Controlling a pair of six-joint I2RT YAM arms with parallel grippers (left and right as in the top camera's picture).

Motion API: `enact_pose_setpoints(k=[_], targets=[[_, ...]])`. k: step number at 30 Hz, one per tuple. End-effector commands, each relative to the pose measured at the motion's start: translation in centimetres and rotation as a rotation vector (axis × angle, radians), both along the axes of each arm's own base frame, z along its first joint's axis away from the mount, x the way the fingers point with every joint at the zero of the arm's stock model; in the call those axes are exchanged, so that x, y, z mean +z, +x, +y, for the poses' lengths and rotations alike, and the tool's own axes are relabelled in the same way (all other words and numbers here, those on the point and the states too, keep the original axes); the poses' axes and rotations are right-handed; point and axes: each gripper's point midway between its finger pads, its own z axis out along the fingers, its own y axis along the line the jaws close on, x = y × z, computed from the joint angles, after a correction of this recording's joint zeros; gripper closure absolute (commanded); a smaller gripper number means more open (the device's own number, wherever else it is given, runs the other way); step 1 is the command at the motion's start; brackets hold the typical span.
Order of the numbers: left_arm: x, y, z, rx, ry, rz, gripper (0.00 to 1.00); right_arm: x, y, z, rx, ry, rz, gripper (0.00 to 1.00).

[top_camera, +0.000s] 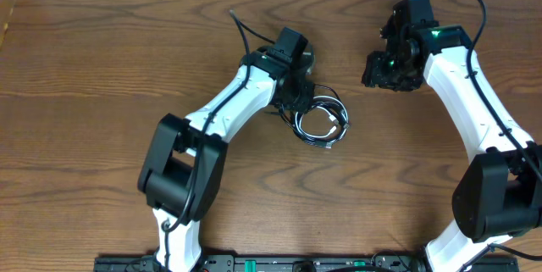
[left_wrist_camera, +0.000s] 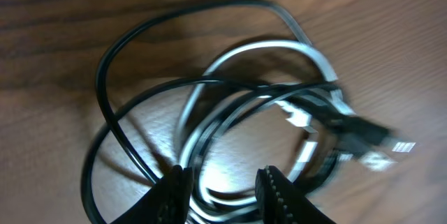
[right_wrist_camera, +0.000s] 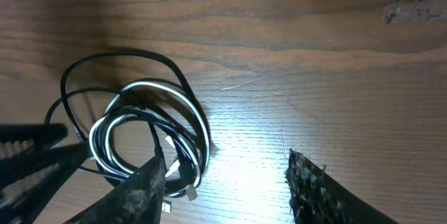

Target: Untangle cables

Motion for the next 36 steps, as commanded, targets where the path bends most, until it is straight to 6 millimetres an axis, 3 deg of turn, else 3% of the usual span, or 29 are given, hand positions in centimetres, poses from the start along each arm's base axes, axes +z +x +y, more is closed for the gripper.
enact_pose_setpoints(k=[1,7,18,36], targets=[[-1.5,0.2,0.5,-0.135,0.061,-0.046,0.62,-0.5,-0.1,-0.3,-0.001,-0.001,0.017,0.46],[-3.1,0.0,0.6,-0.247,0.087,-0.059,0.6,-0.5,-0.2,-0.3,-0.001,-0.001,0.017,0.45],[-3.3,-0.8,-0.7,-0.401,0.097,-0.114,0.59,-0.5,-0.2,-0.2,0.0,-0.001,0.017,0.43],[-4.5,0.2,-1.3,-0.403,0.101,-0.152,0.59,-0.5,-0.2,-0.2,0.002,-0.001,0.018,0.41]])
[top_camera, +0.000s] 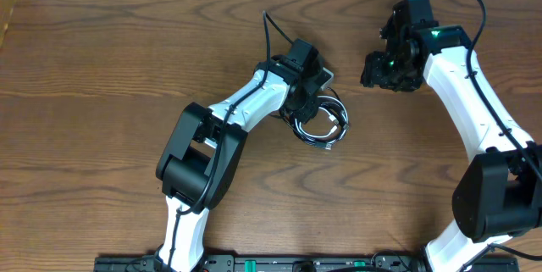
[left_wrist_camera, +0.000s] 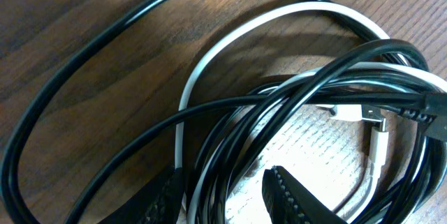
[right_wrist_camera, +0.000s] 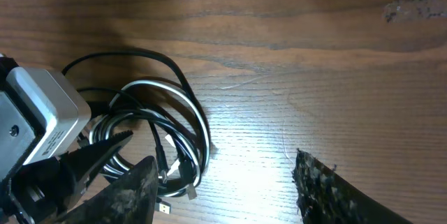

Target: Untangle cables

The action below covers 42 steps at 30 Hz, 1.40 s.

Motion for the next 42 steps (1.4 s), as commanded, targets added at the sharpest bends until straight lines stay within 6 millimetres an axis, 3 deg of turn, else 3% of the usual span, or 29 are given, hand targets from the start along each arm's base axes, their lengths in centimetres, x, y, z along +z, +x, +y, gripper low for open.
enact_pose_setpoints(k=[1,5,7,9,11,15,17,22,25,28,33,37,42], targets=[[-0.4,0.1,-0.1,-0.02,0.01,-0.005,0.59,-0.5,-0.2,-0.1,0.002,-0.001,0.018,0.41],[-1.1,-0.4,-0.7,-0.037,0.016,0.004,0.6,-0.5,-0.3,-0.1,0.003,0.0,0.021,0.41],[-1.5,-0.8,-0.9,-0.046,0.02,0.01,0.73,-0.6,-0.4,-0.1,0.004,0.002,0.027,0.41],[-1.3,-0.9,-1.1,-0.037,0.018,0.013,0.92,-0.6,-0.6,-0.1,0.004,0.001,0.035,0.41],[-0.4,-0.6,-1.2,0.0,0.004,0.01,0.92,-0.6,-0.8,0.2,0.009,0.015,0.042,0.4],[4.7,0.9,-0.6,0.132,-0.055,-0.013,0.93,0.0,-1.2,2.4,0.119,0.126,0.037,0.4],[8.6,1.4,-0.2,0.19,-0.101,-0.047,0.92,0.6,-1.3,3.7,0.191,0.198,0.02,0.38],[18.0,1.0,0.8,0.272,-0.241,-0.169,0.92,3.8,-1.8,7.0,0.373,0.382,-0.078,0.34],[22.1,0.2,1.2,0.29,-0.307,-0.23,0.93,6.3,-2.1,7.8,0.433,0.441,-0.152,0.31],[25.0,-0.7,1.7,0.286,-0.347,-0.28,0.92,8.4,-2.2,8.0,0.452,0.453,-0.219,0.29],[27.1,-1.6,2.3,0.316,-0.387,-0.293,0.92,10.7,-1.8,8.0,0.411,0.462,-0.283,0.33],[28.4,-2.1,2.1,0.31,-0.428,-0.296,0.93,9.0,-0.5,6.8,0.196,0.387,-0.211,0.43],[30.5,-2.6,2.4,0.305,-0.467,-0.344,0.92,4.0,-0.6,4.1,-0.041,0.119,-0.084,0.54]])
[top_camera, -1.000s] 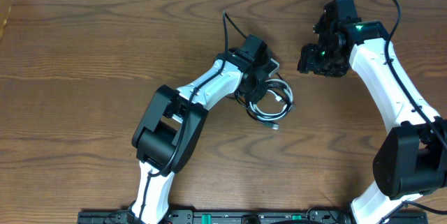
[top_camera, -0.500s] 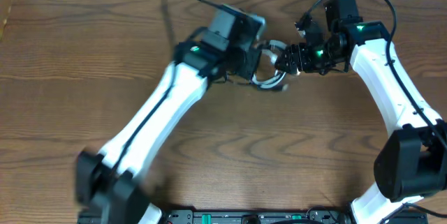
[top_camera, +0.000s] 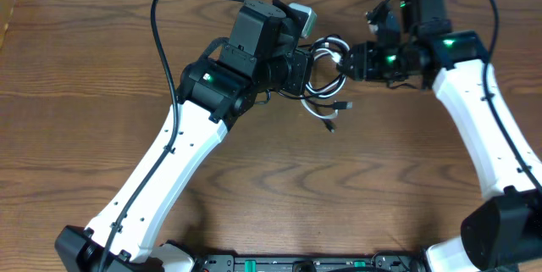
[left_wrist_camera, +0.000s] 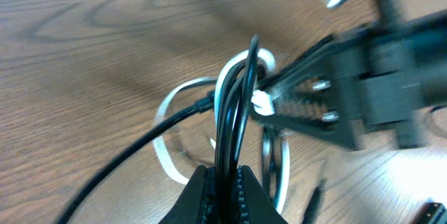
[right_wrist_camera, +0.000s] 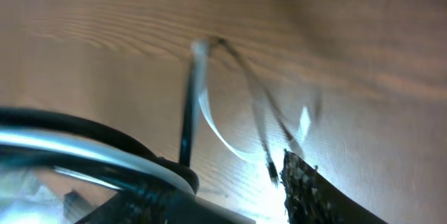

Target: Untangle cables

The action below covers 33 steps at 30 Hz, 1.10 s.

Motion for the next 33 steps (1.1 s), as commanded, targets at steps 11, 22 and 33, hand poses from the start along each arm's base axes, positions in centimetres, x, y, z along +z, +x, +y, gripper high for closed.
enact_pose_setpoints(k=[11,22,33], targets=[[6.2,-1.8,3.3,0.054,-0.08,-0.12,0.93,-6.8,0.6,-7.7,-0.388,-0.464,0.141,0.76],[1.0,-1.6,2.9,0.048,0.007,0.038,0.92,-6.8,0.6,-7.3,-0.333,-0.445,0.141,0.75],[-12.7,1.2,0.1,0.006,0.185,0.312,0.77,-7.1,0.1,-8.7,-0.339,-0.447,0.177,0.59]])
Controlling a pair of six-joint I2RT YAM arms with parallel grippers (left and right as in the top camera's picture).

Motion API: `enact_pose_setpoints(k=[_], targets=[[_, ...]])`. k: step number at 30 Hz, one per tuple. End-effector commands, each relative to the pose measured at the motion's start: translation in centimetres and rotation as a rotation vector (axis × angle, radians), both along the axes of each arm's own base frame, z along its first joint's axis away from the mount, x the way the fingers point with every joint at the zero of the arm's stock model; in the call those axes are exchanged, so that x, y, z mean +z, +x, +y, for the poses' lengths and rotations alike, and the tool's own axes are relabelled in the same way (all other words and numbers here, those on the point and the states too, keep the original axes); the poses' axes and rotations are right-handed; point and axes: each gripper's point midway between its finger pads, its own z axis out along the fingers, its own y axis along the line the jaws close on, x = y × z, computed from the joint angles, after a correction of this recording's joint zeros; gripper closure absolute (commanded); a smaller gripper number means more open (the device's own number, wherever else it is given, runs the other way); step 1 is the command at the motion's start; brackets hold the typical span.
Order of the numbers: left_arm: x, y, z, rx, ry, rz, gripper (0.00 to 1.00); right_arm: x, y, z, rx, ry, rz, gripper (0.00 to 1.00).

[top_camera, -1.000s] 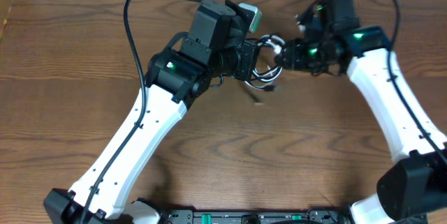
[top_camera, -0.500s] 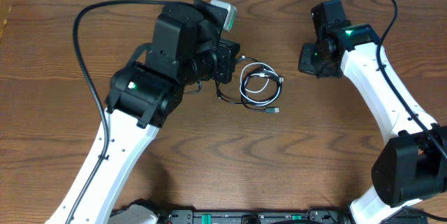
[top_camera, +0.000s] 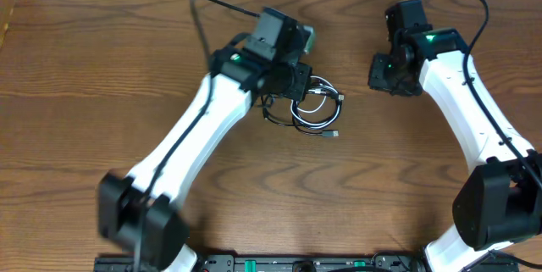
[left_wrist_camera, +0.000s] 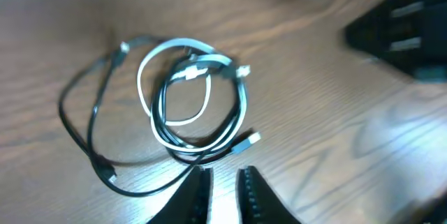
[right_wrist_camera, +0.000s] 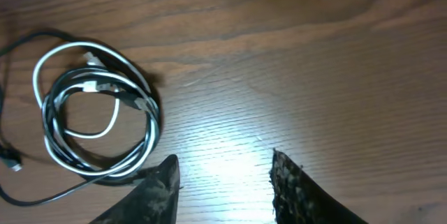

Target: Untangle cables

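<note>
A tangled coil of white and black cables lies flat on the wooden table. In the left wrist view the coil has a loose black strand looping out to its left and a plug at its lower right. My left gripper hovers just short of the coil, its jaws a narrow gap apart with nothing between them. My right gripper is open and empty, to the right of the coil.
Bare wood surrounds the coil on all sides. The right arm's wrist stands off to the coil's right, and the left arm reaches in from the lower left. The table's far edge runs close behind.
My left gripper was shut on the cable bundle, held up off the table, with the right gripper close against it. Now the bundle lies on the table, both grippers empty, the right one drawn back.
First my left gripper was open low over the coil on the table, the right one off to the side. Then its jaws straddled several strands. Later it held the bundle raised with the right gripper at it. Now the coil rests down, a black strand spread to the left.
</note>
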Motion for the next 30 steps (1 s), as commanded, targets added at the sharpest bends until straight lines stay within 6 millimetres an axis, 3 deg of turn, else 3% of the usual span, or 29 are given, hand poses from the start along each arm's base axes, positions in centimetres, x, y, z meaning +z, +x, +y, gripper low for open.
enact_pose_setpoints(k=[1,4,11,16,20,25,28,30], targets=[[-3.8,0.8,-0.3,-0.02,0.051,0.059,0.75,0.2,0.0,-0.3,0.015,-0.003,-0.004,0.57],[-7.1,1.4,-0.1,-0.07,0.126,0.068,0.67,0.2,0.0,-0.1,0.037,0.0,-0.004,0.52],[-14.1,2.8,1.0,-0.071,0.258,0.116,0.66,0.2,-0.1,-0.1,0.069,-0.006,0.0,0.46],[-17.3,3.0,1.6,-0.062,0.314,0.149,0.66,0.2,-0.2,-0.1,0.069,-0.007,0.003,0.46],[-18.4,3.1,1.6,-0.062,0.318,0.158,0.67,0.2,-0.3,-0.1,0.083,-0.011,0.006,0.45],[-18.3,3.3,1.4,-0.061,0.312,0.149,0.92,0.2,-0.3,0.0,0.086,-0.008,0.006,0.45],[-17.9,3.4,1.4,-0.054,0.307,0.145,0.92,0.2,-0.3,0.1,0.093,0.0,0.006,0.45],[-16.5,3.6,1.4,-0.031,0.291,0.13,0.93,0.2,-0.2,0.8,0.131,0.027,0.0,0.45]])
